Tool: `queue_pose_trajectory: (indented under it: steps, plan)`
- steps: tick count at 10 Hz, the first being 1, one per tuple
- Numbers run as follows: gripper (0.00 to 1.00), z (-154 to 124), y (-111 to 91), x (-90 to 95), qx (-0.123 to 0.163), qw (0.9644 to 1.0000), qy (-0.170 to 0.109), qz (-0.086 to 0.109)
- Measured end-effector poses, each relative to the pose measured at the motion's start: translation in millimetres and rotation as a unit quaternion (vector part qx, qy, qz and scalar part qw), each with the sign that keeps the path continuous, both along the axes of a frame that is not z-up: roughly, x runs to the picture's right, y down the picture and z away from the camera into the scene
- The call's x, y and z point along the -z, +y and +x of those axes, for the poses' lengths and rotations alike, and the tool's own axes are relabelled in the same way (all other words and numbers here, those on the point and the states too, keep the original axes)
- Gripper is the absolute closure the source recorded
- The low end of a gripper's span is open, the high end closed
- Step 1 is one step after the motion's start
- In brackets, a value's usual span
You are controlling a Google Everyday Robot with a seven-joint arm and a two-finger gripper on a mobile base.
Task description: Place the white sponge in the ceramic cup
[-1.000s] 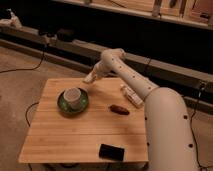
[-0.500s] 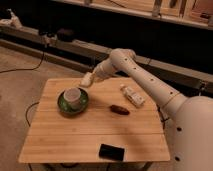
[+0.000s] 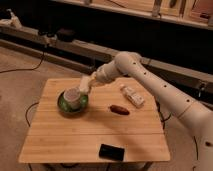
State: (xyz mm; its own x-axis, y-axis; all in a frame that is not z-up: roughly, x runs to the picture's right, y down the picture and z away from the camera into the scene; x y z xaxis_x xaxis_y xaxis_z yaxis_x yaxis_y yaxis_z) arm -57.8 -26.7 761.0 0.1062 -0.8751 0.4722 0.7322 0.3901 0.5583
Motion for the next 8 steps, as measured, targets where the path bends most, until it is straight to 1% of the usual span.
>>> queue_pose_trajectory:
  steps: [2, 3, 5, 6, 7, 8]
  plan:
    - [1.00, -15.6, 13.3, -6.2, 0.022, 0.9997, -0.007, 0.007]
    - [1.00, -29.8, 19.4, -12.9, 0.035, 0.9993, -0.009, 0.013]
    - [1.00, -55.0, 23.0, -18.8, 0.047, 0.9985, -0.015, 0.022]
    - [1.00, -67.5, 21.8, -18.9, 0.052, 0.9980, -0.019, 0.031]
    - [0.98, -78.5, 20.7, -20.3, 0.056, 0.9975, -0.019, 0.039]
    - [0.93, -84.7, 20.2, -22.4, 0.059, 0.9972, -0.018, 0.043]
